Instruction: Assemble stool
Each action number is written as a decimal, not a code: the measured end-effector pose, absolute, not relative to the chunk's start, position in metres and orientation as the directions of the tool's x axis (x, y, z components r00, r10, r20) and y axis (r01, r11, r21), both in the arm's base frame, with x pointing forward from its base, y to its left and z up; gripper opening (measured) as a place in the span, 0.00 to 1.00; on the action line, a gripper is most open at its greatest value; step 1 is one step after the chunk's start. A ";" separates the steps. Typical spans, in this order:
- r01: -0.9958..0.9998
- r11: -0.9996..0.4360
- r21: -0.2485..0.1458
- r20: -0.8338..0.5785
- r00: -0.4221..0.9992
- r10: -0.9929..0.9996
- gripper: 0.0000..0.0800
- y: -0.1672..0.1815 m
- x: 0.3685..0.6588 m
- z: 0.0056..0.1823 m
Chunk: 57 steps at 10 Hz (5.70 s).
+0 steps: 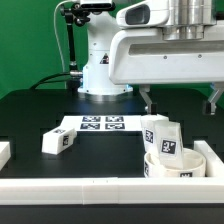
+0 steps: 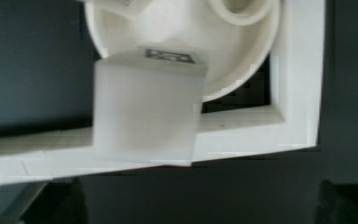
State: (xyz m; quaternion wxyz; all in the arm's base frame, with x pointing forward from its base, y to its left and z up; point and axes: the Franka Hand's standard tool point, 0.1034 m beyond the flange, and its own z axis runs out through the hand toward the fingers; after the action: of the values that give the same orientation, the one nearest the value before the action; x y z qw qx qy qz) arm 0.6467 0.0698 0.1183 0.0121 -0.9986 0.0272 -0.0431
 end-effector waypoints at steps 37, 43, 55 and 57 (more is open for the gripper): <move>0.429 -0.902 0.042 -0.033 0.903 0.428 0.43 0.045 0.638 0.079; 0.053 -0.997 0.049 -0.022 0.998 0.052 0.43 0.039 0.637 0.077; -0.819 -0.574 -0.025 -0.020 0.574 -0.818 0.43 0.034 0.629 0.073; -0.889 -0.457 -0.023 -0.024 0.457 -0.889 0.43 0.034 0.629 0.073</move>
Offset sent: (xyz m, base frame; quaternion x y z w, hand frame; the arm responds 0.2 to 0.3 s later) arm 0.0000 0.0000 0.0000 0.0000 0.0000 -0.1938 0.9810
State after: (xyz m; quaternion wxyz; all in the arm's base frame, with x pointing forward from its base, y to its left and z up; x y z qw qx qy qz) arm 0.6291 0.0344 0.0727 0.0160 -0.8534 0.5210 0.0045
